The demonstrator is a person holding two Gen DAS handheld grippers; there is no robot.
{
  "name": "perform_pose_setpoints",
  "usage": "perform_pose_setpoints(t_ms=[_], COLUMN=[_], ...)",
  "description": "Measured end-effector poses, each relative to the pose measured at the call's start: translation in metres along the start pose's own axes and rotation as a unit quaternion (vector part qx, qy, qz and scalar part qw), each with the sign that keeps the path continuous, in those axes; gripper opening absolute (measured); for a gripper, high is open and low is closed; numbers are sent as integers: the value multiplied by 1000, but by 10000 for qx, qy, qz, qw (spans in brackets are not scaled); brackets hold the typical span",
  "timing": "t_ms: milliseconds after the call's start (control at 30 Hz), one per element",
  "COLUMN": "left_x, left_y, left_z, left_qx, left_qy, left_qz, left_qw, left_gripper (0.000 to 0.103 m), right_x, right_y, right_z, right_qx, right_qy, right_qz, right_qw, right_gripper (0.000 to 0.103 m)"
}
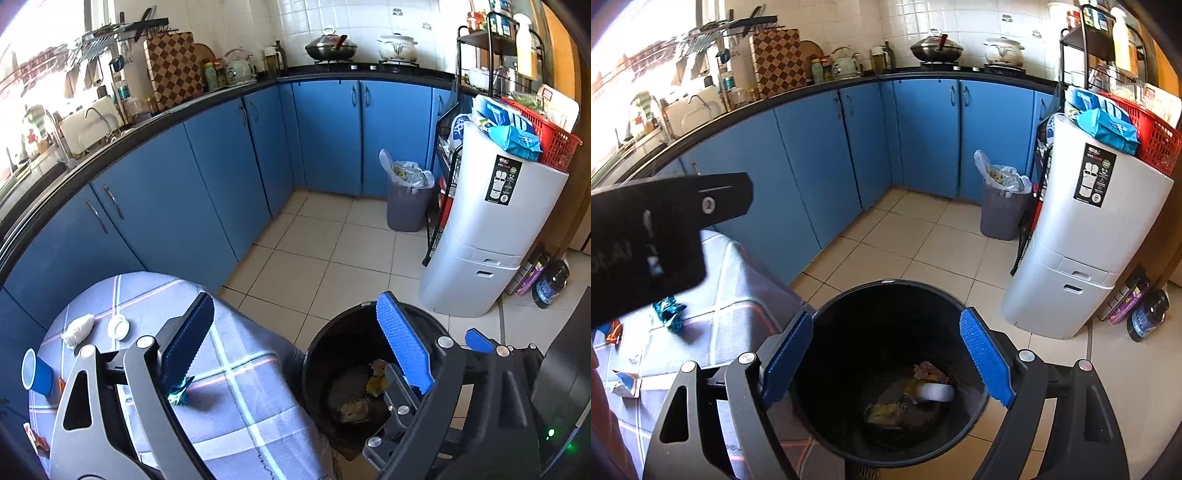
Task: Collect trash
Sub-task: 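Grasp the blue-white carton with the right gripper while the left grasps the orange-green wrapper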
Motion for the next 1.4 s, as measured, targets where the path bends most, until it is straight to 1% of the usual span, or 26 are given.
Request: perform_pose_setpoints(t_ms=[167, 267, 400, 533, 667, 767, 800, 900, 1000, 1067, 1133, 1267, 1333, 1400], left_x=[27, 54, 97, 146, 186, 219, 233, 264, 300, 321, 344, 377, 385, 392], left_y=[-16, -29, -52, -86, -123, -161, -177, -212, -251, -268, -289, -323, -336, -347], left_z=[-12, -22, -38, -57, -70, -80, -84, -92, -105, -113, -122, -132, -132, -128], left_qx=[17, 17, 34, 91, 247, 406, 481, 654, 796, 831, 875, 950, 990, 1045], left_qy=[169, 348, 687, 1030, 1262, 1460, 1527, 1606, 1753, 1869, 1981, 2049, 2030, 1991], left_qz=[-170, -354, -613, -911, -1199, -1470, -1611, -1952, -2361, -2525, -2761, -3120, -3213, -3227], left_qw=[9997, 9988, 9957, 9905, 9844, 9775, 9739, 9653, 9525, 9457, 9364, 9228, 9196, 9194], left_gripper=[89, 89, 89, 89, 89, 89, 89, 89, 89, 89, 89, 89, 89, 89], right_x=[26, 48, 76, 106, 151, 186, 195, 226, 257, 277, 291, 310, 317, 321], right_y=[-3, -6, -12, -21, -38, -57, -62, -85, -108, -125, -138, -155, -161, -166], right_z=[-8, -13, -19, -22, -27, -31, -32, -35, -38, -39, -39, -36, -34, -31], right_qx=[7, 0, 18, 101, 247, 407, 461, 660, 806, 911, 1018, 1227, 1280, 1317], right_qy=[139, 212, 335, 526, 799, 1036, 1093, 1301, 1432, 1513, 1532, 1573, 1521, 1434], right_qz=[-164, -343, -539, -755, -1078, -1304, -1365, -1597, -1855, -2008, -2089, -2049, -2018, -1992], right_qw=[9998, 9992, 9980, 9957, 9906, 9852, 9835, 9763, 9688, 9636, 9605, 9582, 9590, 9604], right_gripper=[80, 80, 80, 80, 80, 80, 80, 80, 80, 80, 80, 80, 80, 80])
Point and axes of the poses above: each gripper's, at about its wrist camera, not at the fingertips, and z roughly the way its jaws point, x to its left, y to its top, the point moved 8 cm from there along z, roughly the way its jaws point, and after that the axes turned 8 degrees about z, right-handed, at the moved point
